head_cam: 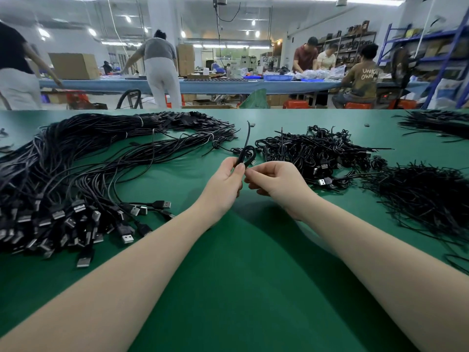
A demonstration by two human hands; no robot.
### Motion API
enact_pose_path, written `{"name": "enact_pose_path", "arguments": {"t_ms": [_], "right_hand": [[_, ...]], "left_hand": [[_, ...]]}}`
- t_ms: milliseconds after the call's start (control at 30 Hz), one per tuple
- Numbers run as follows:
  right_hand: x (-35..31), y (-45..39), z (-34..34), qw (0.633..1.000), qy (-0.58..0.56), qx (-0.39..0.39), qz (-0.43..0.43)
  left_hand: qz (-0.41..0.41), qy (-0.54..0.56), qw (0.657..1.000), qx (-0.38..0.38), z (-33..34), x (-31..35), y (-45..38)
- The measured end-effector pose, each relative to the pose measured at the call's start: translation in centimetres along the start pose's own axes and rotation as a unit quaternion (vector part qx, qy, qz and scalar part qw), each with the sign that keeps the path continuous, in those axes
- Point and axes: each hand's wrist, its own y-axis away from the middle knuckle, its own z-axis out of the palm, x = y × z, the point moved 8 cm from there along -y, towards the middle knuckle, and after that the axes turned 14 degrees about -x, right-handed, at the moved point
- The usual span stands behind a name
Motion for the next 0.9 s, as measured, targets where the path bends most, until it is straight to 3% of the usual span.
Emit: {"name": "enact_pose_path", "arguments": {"t_ms": [133,300,467,700,900], "right_hand": [[-0.3,0.0,0.0,1.0,0.009,0.008,-0.017],[-2.0,0.2,-0.9,0.976,0.194,0.077,-0.064],[-2.5,0.6,-1.4,0.948,0.29,0.103,-0.077],[-2.8,1.2,-2.7,0.916,0.358,0.153,-0.094],[-3.8,1.5,-1.3,0.902,0.392,0.116,-0.141]], "left_hand": [[-0.002,-0.001,1.0,-0.003,0.2,0.0,0.0],[-0.041,-0.011,0.999,0.034,-0.2,-0.3,0.3],[-0.082,-0.031,0.995,0.043,-0.2,-0.2,0.9],[0.05,-0.151,0.987,0.037,0.5,2.8,1.5],[0.068,-0.034,0.997,0.023,0.5,2.8,1.4]]}}
